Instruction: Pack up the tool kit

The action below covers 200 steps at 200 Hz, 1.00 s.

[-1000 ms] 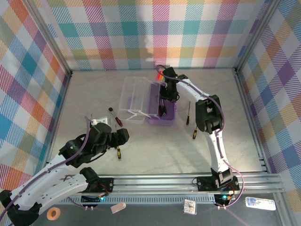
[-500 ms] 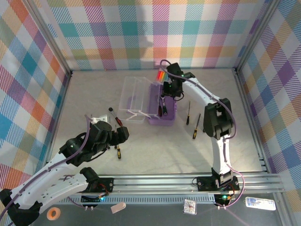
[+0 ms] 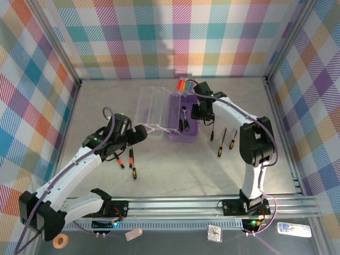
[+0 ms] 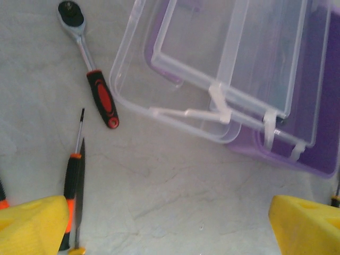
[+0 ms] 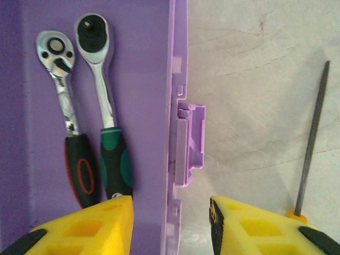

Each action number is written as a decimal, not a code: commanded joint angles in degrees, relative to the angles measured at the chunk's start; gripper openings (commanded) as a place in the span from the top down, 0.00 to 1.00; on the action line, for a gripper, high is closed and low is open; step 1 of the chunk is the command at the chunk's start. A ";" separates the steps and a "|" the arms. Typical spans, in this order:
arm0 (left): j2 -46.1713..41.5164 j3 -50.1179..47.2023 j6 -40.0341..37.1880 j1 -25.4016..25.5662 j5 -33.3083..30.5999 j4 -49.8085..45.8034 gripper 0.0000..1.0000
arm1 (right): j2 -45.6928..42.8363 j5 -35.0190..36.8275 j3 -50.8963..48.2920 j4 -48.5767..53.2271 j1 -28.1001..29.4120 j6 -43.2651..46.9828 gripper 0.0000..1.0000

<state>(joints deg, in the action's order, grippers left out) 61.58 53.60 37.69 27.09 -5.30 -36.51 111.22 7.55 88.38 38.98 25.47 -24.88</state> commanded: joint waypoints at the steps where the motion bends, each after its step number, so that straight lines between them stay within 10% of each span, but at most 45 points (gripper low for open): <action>1: 2.22 3.96 -2.36 -3.60 4.21 1.18 0.04 | 2.91 1.30 0.01 -0.03 -0.32 0.84 0.58; 93: 16.65 7.60 3.75 -18.57 7.30 2.70 0.15 | -2.67 2.44 -7.12 -3.28 -2.02 -0.60 0.67; 200: 45.34 24.29 3.19 -20.18 2.36 -3.43 0.47 | -25.19 -6.44 -16.48 -3.11 -1.74 -1.02 0.53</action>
<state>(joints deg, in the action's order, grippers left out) 103.83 75.42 40.93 6.61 -1.26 -35.42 90.52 3.79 77.12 35.57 23.90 -24.99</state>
